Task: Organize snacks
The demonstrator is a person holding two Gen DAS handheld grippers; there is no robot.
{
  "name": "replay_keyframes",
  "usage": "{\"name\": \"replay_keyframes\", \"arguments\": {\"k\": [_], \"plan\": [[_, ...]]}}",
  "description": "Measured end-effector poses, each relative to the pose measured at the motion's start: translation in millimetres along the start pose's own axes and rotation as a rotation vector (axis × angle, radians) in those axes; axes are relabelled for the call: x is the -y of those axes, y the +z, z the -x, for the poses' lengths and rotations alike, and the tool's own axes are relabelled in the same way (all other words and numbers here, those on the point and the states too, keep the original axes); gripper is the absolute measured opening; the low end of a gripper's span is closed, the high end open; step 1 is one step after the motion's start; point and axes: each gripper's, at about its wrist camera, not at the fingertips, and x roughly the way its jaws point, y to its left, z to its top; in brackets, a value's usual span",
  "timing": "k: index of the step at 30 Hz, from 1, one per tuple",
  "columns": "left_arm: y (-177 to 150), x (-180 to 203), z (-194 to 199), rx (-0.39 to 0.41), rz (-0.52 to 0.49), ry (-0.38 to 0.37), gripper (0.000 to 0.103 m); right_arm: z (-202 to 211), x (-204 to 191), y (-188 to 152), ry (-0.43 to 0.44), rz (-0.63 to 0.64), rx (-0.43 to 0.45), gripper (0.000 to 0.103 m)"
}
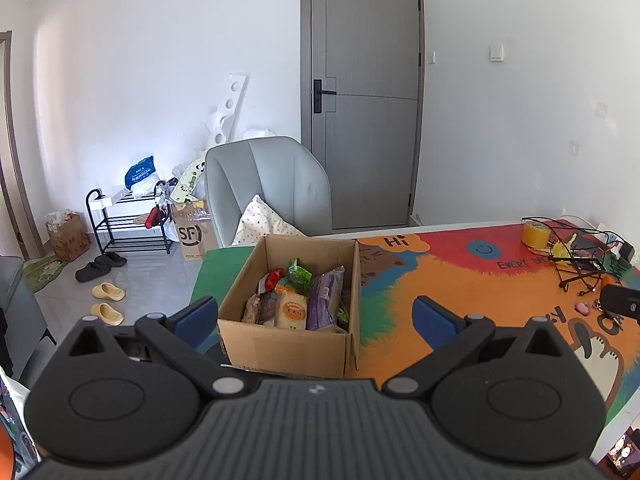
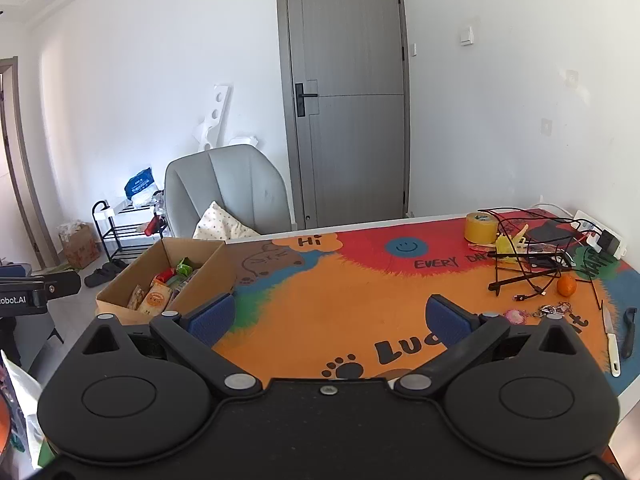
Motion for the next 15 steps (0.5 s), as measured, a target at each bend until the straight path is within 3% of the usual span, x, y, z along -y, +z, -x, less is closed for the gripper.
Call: {"name": "replay_keyframes", "arguments": {"k": [15], "plan": [[-7.2,-0.6,-8.5,-0.030,0.007,0.001,0.103,-7.9,-2.1,-3.3,-0.017,0.005,-0.025,0.103]]}}
